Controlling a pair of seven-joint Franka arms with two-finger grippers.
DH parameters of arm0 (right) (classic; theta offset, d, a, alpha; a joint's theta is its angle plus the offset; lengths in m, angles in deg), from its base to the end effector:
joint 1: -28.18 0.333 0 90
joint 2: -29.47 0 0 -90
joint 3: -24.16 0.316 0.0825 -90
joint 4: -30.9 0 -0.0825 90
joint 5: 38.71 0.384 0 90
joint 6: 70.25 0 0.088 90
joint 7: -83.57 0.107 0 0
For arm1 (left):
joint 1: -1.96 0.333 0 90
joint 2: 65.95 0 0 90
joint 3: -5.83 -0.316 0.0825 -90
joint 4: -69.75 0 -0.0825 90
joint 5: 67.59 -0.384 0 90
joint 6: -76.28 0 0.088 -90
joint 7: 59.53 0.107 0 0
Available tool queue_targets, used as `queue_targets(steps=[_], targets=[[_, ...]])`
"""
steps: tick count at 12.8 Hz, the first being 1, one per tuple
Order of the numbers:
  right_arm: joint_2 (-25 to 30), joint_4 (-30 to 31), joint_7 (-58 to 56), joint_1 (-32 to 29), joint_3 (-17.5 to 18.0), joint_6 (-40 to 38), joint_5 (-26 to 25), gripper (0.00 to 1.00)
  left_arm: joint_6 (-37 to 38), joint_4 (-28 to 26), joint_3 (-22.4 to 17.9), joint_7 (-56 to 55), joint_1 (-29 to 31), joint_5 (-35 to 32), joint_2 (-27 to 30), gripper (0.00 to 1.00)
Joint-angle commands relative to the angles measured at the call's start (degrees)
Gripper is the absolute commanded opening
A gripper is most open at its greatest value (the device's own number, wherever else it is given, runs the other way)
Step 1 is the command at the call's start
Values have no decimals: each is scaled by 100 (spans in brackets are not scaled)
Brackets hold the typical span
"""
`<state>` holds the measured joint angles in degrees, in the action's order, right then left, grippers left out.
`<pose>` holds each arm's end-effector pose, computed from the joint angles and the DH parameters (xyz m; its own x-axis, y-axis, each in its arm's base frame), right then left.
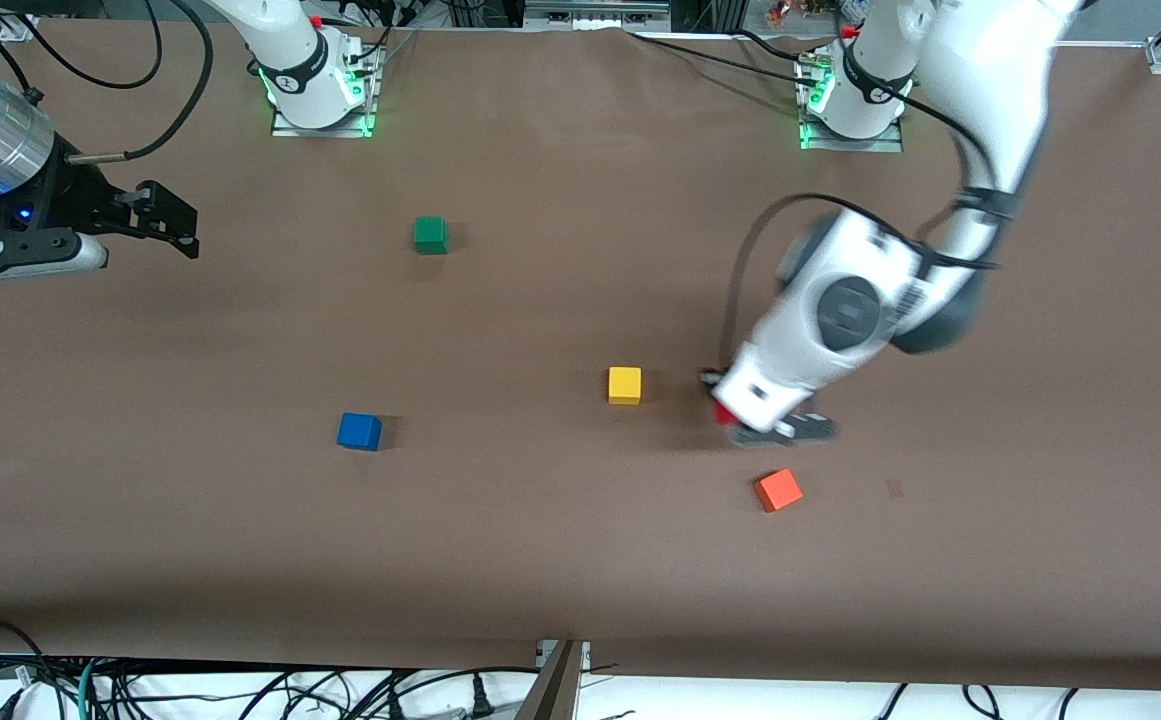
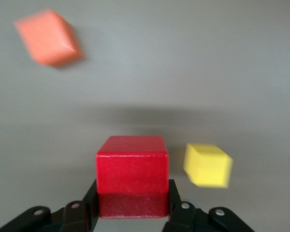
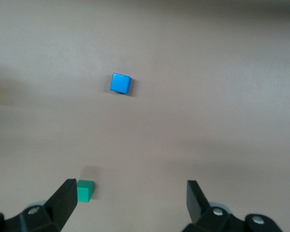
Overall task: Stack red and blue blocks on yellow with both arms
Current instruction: 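Carry the red cube with the left gripper over the yellow cube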
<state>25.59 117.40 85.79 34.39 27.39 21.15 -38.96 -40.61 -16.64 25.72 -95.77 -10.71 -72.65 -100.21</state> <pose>0.5705 0.0932 0.6173 0.9919 0.1256 0.0179 0.1256 -0.9921 -0.0001 0.6122 -0.3389 0.3295 0.9931 0.0721 -0.0926 0.0791 -0.9941 0.0748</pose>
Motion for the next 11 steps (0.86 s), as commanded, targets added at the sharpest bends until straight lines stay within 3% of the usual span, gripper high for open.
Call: queue_targets(steps=[1,4,8,11], targets=[[-70,-115,77,74,11,44,16,100,105,516,-161,-163,-673,-135,-448,0],[-183,-89,77,65,2,481,7,100,44,834,-214,-190,-991,-126,-818,0],[-544,-107,-28,-5,-42,1255,25,100,-97,843,-346,-216,-1326,-407,-1020,0],[-588,-45,41,74,-33,1258,-19,100,-291,834,-354,-216,-1404,-478,-1109,0]])
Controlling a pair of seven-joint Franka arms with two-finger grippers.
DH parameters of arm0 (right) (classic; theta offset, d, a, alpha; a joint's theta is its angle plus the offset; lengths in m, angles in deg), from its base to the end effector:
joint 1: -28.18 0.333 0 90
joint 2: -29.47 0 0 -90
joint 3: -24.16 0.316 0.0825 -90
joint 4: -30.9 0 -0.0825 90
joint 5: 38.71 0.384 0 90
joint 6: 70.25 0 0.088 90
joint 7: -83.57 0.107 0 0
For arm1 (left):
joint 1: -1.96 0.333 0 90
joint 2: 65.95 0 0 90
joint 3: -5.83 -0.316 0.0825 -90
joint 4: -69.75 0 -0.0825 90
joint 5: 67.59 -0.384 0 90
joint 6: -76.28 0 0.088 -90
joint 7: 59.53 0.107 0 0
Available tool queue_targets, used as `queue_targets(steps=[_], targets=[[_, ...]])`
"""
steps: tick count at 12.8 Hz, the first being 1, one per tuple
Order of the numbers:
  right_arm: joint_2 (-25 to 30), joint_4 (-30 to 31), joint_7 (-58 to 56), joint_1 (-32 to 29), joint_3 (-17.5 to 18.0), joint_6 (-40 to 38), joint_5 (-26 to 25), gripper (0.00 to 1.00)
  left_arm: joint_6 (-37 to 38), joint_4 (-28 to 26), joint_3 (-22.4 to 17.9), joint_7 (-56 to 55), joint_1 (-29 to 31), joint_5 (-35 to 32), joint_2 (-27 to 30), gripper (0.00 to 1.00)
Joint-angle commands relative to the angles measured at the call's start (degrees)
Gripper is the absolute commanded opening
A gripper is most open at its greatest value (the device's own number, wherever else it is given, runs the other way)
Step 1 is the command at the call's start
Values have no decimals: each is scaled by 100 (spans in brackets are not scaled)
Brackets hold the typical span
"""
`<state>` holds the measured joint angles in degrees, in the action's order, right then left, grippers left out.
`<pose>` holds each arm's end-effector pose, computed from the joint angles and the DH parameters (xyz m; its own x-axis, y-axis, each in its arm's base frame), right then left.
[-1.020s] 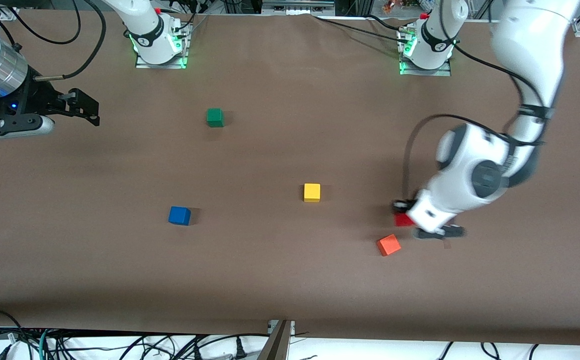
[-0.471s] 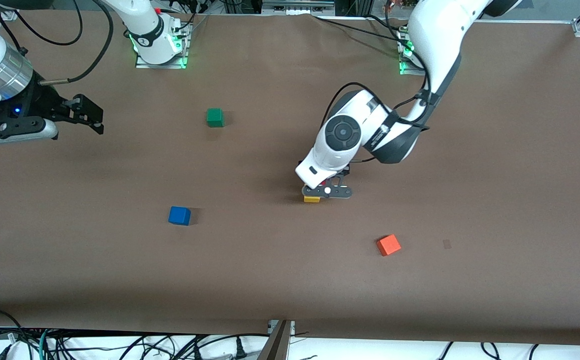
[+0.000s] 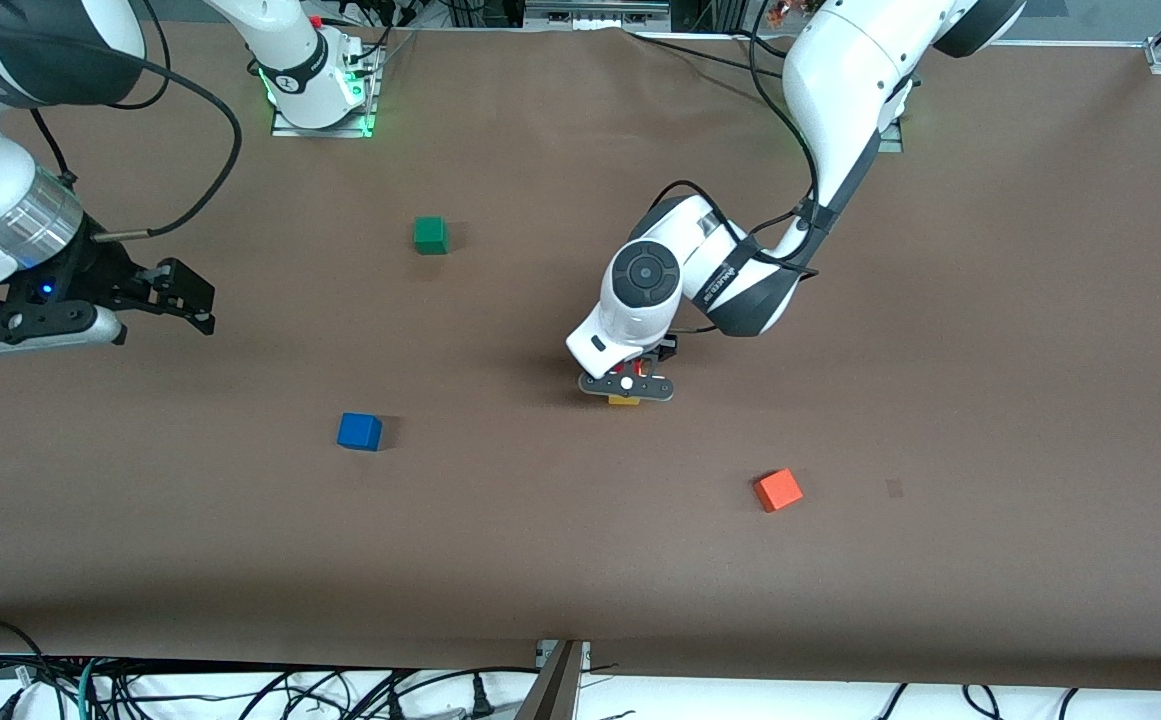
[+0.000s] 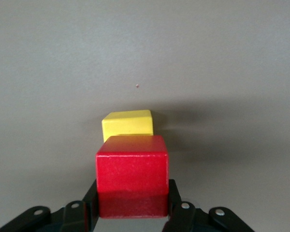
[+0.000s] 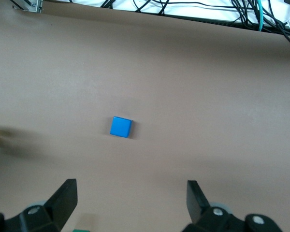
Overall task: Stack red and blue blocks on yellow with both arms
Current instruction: 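Lower the red cube onto yellow while the right gripper reaches the blue cube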
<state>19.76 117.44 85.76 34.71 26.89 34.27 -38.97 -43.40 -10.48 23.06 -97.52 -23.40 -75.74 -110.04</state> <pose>0.6200 0.0983 0.5776 0.9822 0.1207 0.1438 0.1233 -0.9923 -0.0090 0.5658 -0.4518 0.2576 0.9927 -0.0798 -0.0906 -0.0764 -0.9963 0.0405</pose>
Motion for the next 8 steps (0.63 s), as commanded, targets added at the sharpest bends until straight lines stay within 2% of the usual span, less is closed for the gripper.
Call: queue_targets(steps=[1,3,7,8], targets=[[-75,-40,2,42,25,-71,-18,100,-11,219,-105,-41,-136,-204,-135,0],[-207,-40,-25,24,34,-63,8,100,-11,219,-114,-32,-127,-327,-135,0],[-1049,-58,-666,85,52,-1,-105,100,-20,219,-149,-41,-110,-407,-153,0],[-1103,-58,-649,86,43,8,-80,100,-11,219,-149,-50,-118,-398,-161,0]])
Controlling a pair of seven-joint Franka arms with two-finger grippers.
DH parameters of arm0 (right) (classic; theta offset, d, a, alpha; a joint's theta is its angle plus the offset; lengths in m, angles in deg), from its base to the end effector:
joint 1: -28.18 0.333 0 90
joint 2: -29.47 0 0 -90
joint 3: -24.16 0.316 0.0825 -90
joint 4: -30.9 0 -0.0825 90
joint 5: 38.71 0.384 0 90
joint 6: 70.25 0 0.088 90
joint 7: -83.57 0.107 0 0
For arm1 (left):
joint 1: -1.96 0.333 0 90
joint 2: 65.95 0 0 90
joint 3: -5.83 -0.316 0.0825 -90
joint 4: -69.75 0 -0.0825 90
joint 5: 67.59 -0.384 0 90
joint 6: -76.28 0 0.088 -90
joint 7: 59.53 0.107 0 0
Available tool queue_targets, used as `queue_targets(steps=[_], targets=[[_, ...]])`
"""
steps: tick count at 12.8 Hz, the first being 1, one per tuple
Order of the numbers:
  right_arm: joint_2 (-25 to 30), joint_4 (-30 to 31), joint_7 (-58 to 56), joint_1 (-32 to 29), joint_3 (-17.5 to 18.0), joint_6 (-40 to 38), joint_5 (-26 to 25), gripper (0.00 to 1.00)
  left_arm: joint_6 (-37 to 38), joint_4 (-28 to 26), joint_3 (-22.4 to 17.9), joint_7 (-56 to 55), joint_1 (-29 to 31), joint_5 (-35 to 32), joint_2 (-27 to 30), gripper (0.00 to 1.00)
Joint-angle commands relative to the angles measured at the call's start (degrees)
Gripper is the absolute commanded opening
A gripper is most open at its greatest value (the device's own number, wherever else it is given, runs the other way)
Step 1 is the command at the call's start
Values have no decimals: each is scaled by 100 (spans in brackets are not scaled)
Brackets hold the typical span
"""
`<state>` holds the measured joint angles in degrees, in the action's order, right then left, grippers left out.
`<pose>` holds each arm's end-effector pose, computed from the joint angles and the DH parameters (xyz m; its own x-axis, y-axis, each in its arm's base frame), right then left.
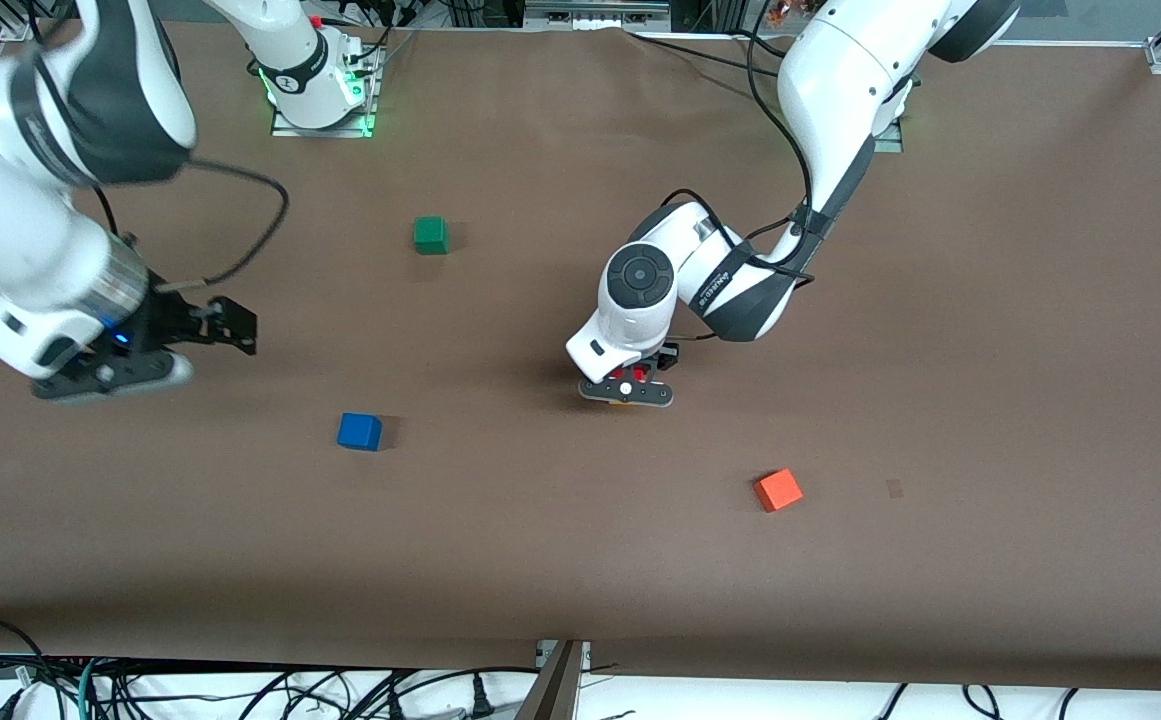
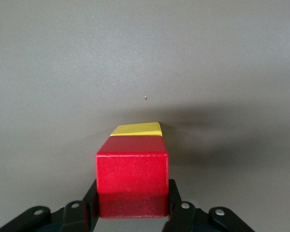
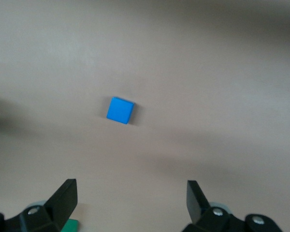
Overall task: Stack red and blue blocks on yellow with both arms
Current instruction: 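Lower the red cube onto yellow while the right gripper reaches the blue cube, then grasp the blue cube with the right gripper while the left gripper withdraws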
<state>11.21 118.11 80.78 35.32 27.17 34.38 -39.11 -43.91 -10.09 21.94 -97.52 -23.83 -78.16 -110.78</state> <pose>0.6464 0.1110 0.4763 0.9747 0.2233 -0.0137 0.2232 -0.9747 -0.0104 0.5722 -0.4464 0.2499 0.9939 -0.0915 -0.0623 -0.0914 -0.9958 0.0051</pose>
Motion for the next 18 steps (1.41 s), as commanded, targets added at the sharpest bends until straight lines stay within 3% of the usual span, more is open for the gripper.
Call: queue_targets(steps=[1,2,3,4,5,9,12,18], targets=[[-292,-125,-125,34,24,22,-39,100,31,179,-38,-94,-83,-156,-96,0],[-336,-125,-90,34,24,57,-30,100,31,179,-38,-146,-84,-156,-105,4],[-449,-116,-72,25,24,179,-21,100,31,179,-38,-190,-84,-156,-113,19],[-598,-108,-63,25,24,285,-12,100,31,179,-38,-173,-75,-156,-122,84],[-765,-38,-72,25,24,486,5,100,31,197,-38,-199,-75,-147,-122,100],[-967,1279,442,33,24,2487,258,99,310,766,-29,-182,205,-77,-26,100],[-1573,1299,1288,113,33,3140,321,99,838,1356,-20,-156,645,-85,237,100],[-1970,1088,1967,245,33,3678,339,99,1839,1383,50,-42,1804,-85,1414,100]])
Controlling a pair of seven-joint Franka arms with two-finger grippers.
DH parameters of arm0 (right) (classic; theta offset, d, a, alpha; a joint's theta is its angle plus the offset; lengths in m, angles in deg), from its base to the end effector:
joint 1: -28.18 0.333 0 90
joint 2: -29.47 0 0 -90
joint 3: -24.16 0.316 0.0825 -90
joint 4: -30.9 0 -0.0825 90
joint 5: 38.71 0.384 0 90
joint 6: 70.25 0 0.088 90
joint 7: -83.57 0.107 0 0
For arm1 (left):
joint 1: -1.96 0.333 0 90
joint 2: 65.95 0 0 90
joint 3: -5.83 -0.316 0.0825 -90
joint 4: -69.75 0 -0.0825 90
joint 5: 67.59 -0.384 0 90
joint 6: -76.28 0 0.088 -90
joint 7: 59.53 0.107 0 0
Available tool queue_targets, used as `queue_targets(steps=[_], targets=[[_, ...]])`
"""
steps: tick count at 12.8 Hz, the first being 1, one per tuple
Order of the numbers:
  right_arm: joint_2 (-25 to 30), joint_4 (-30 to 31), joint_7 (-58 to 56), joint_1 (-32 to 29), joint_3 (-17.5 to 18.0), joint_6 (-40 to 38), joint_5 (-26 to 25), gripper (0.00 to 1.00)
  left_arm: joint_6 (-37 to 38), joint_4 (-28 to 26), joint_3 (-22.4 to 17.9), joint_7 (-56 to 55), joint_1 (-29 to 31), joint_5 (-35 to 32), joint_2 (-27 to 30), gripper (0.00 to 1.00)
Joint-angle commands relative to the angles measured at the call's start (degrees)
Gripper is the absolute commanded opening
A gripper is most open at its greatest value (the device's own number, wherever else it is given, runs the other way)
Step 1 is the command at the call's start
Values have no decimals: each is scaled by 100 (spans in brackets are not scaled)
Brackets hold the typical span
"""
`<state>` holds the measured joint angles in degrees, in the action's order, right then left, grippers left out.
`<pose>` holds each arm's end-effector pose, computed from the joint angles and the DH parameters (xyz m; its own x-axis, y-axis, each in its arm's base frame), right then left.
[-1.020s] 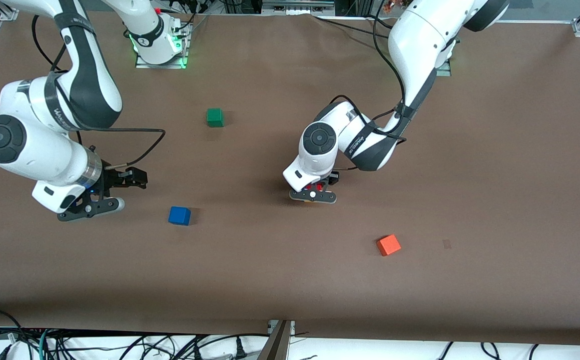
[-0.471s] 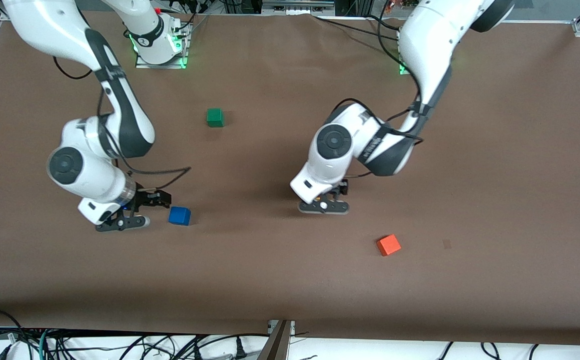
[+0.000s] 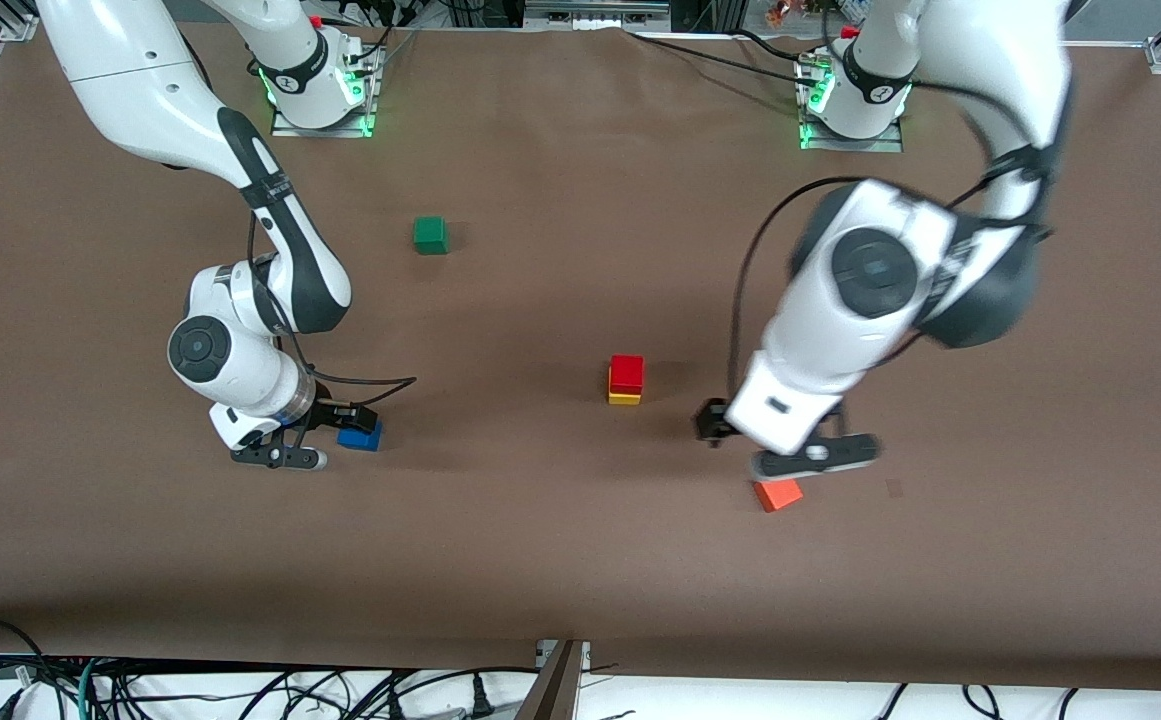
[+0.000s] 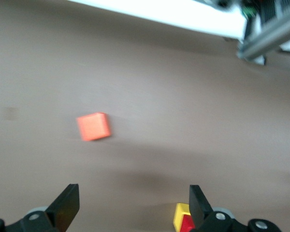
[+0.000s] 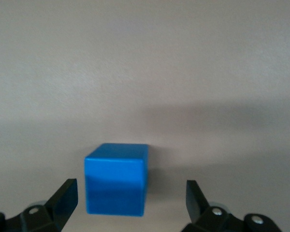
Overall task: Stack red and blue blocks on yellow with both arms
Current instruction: 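Grasp the blue cube with the right gripper while the left gripper withdraws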
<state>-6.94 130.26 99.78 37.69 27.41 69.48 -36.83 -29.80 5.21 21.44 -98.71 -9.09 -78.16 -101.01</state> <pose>0.6603 0.1458 0.2207 0.9939 -0.0983 0.0502 -0.0945 -0.9928 -0.0734 0.6902 -0.2660 0.4755 0.9642 0.2366 0.1195 0.2306 -0.9711 0.0623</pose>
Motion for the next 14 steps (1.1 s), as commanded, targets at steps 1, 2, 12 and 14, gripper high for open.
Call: queue_targets(steps=[1,2,12,14], targets=[[-200,-119,67,33,9,265,111,99,700,-138,100,295,497,-85,587,100],[-252,-110,67,42,9,301,111,95,1121,-120,65,706,656,-77,719,100],[537,-346,364,927,1,-794,76,45,2233,-1761,-805,2600,1378,1136,2775,100],[565,-967,1179,1533,-8,-1637,14,45,2118,-1974,-805,2600,1369,1145,2917,100]])
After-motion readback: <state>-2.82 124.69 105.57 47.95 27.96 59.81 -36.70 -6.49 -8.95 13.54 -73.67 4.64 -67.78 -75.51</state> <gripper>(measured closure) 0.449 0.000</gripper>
